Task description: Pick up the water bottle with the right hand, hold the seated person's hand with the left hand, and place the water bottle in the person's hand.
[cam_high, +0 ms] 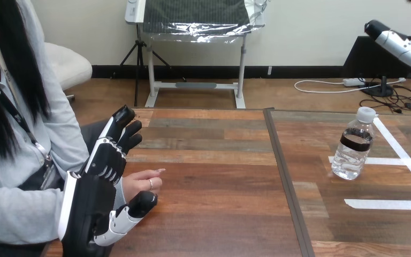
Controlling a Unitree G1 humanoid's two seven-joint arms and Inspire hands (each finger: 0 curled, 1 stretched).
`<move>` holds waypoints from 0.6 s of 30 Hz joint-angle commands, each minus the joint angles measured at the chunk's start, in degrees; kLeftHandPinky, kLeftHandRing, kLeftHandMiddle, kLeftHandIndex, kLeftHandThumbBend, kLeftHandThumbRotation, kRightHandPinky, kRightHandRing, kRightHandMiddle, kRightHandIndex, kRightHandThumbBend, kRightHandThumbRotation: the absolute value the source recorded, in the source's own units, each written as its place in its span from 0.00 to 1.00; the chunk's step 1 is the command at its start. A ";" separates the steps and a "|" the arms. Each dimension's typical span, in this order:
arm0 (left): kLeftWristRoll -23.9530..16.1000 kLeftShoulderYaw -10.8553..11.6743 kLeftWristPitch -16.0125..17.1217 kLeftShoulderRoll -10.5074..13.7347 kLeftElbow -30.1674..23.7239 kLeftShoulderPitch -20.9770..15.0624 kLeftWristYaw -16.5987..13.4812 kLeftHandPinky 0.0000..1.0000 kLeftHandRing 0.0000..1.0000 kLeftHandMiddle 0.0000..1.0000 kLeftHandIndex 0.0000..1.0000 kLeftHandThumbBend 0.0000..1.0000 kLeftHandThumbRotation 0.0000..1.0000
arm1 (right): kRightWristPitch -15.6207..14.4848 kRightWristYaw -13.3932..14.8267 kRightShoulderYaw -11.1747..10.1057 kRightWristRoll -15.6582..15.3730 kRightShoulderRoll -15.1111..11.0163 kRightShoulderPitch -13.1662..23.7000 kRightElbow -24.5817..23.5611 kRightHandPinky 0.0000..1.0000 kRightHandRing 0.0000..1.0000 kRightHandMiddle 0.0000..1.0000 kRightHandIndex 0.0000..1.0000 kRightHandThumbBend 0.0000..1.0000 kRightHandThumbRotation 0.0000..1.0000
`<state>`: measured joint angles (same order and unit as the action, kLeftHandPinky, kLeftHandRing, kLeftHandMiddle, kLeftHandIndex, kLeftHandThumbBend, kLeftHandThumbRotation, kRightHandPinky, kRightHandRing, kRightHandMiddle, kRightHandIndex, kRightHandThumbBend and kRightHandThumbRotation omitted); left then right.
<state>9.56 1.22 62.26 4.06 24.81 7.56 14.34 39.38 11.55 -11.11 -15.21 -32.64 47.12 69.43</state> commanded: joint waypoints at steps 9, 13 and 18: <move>0.33 0.23 0.04 -0.01 -2.51 -3.01 -0.29 0.87 0.90 0.92 0.91 1.00 0.64 | -7.62 -0.27 3.00 -0.87 -2.50 7.71 4.80 0.77 0.80 0.79 0.84 1.00 0.55; 1.42 -0.07 -0.04 0.03 -2.80 -2.84 0.09 0.87 0.90 0.92 0.90 1.00 0.63 | -10.56 -0.17 3.82 -1.31 -2.50 8.45 5.58 0.75 0.79 0.78 0.84 1.00 0.57; 2.36 -0.14 0.19 0.22 -2.65 -2.87 0.55 0.87 0.90 0.93 0.91 1.00 0.62 | -12.69 -0.28 4.61 -1.54 -2.35 8.87 6.15 0.72 0.77 0.78 0.84 1.00 0.58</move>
<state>11.01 0.99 62.17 4.08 24.69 7.56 14.50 28.12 11.02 -7.46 -16.31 -33.27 49.54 75.06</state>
